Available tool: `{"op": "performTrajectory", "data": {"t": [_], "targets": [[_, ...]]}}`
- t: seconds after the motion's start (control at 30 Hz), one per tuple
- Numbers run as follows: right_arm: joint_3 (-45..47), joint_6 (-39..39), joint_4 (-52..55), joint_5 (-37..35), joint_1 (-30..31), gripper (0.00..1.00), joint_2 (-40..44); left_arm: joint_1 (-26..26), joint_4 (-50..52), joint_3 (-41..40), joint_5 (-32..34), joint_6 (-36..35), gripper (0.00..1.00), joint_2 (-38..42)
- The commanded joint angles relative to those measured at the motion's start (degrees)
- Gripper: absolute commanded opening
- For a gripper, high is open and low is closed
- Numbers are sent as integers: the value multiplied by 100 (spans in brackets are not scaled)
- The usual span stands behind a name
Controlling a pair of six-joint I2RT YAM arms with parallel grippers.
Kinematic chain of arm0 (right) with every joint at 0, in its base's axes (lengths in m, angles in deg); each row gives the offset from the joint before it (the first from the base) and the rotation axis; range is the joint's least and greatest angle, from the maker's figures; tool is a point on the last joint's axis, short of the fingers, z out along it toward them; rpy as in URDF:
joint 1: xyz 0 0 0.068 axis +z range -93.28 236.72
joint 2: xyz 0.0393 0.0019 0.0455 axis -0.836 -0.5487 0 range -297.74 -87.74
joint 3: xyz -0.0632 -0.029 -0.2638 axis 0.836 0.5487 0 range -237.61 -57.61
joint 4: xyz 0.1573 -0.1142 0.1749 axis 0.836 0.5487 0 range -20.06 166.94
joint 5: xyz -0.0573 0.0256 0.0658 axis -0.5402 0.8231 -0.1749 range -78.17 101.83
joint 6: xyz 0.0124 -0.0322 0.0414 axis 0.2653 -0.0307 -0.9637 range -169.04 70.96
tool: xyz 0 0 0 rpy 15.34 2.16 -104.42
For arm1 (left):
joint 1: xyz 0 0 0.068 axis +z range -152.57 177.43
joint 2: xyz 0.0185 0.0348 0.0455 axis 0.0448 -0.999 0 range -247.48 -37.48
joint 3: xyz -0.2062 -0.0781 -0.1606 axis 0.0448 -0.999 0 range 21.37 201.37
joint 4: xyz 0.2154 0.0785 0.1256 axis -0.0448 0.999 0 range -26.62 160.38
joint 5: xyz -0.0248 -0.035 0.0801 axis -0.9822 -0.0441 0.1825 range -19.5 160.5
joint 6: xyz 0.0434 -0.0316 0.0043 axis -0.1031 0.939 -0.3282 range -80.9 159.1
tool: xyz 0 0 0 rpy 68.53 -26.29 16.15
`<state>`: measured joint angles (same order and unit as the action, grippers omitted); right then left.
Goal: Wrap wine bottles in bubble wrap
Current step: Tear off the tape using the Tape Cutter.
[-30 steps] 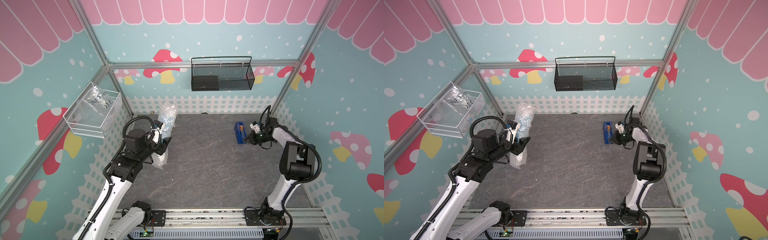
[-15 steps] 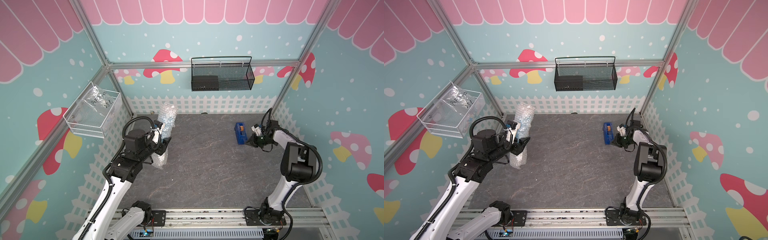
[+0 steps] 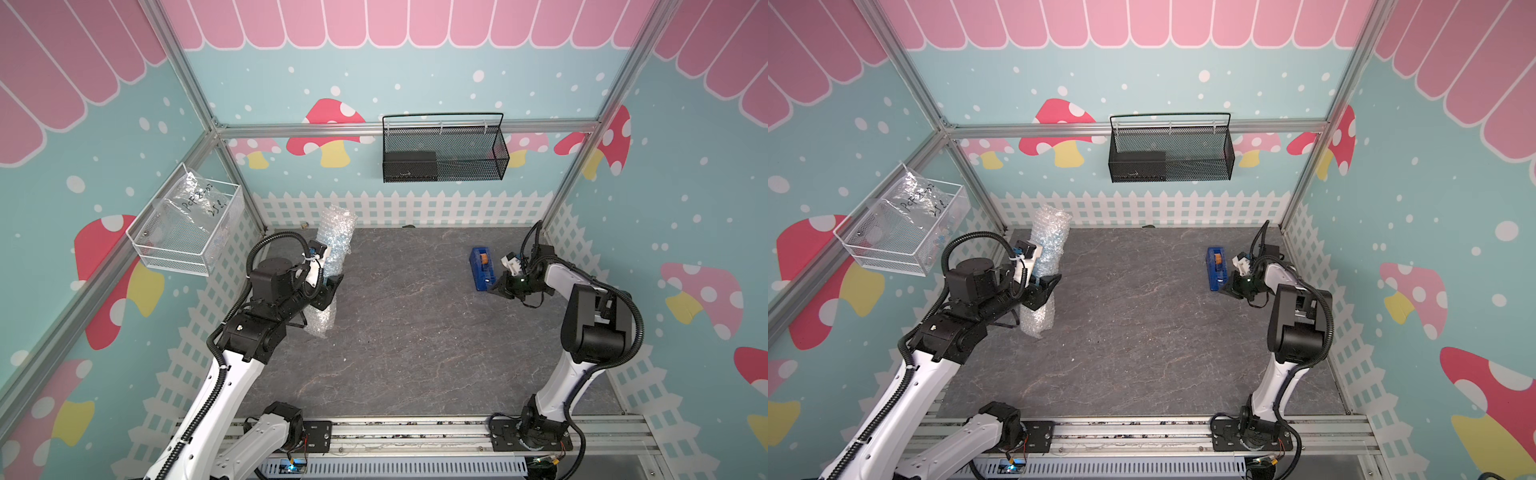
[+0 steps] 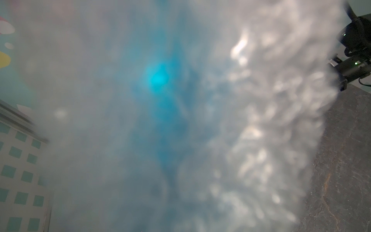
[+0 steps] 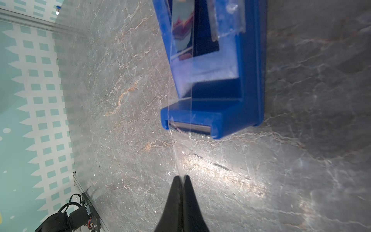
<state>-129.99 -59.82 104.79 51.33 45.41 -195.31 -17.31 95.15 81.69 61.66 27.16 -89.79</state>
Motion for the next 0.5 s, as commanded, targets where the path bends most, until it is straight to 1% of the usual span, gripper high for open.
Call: {"op": "performTrajectory", "data": {"t": [0.0, 0.07, 0.1, 0.17, 0.2, 0.23, 0.3, 0.33, 0.47], "targets": [[131, 48, -83, -280, -17, 0, 143, 33, -704, 165, -152, 74, 0, 55], [238, 137, -161, -613, -12, 0, -66, 33, -703, 157, -159, 78, 0, 39], [253, 208, -136, -1013, 4, 0, -386, 33, -716, 156, -170, 86, 0, 25], [79, 383, 239, -2059, 159, 0, -881, 26, -714, 167, -195, 103, 0, -32], [-9, 440, 412, -2463, 280, 0, -998, 17, -691, 187, -201, 105, 0, -46], [16, 434, 416, -2642, 353, 0, -959, 24, -681, 195, -197, 108, 0, -32], [133, 403, 311, -2649, 337, 0, -764, 24, -752, 146, -156, 99, 0, 10], [129, 397, 347, -2773, 323, 0, -699, 24, -791, 133, -145, 103, 0, 27], [147, 455, 477, -2693, 306, 0, -334, 15, -850, 112, -257, 157, 0, 118]]}}
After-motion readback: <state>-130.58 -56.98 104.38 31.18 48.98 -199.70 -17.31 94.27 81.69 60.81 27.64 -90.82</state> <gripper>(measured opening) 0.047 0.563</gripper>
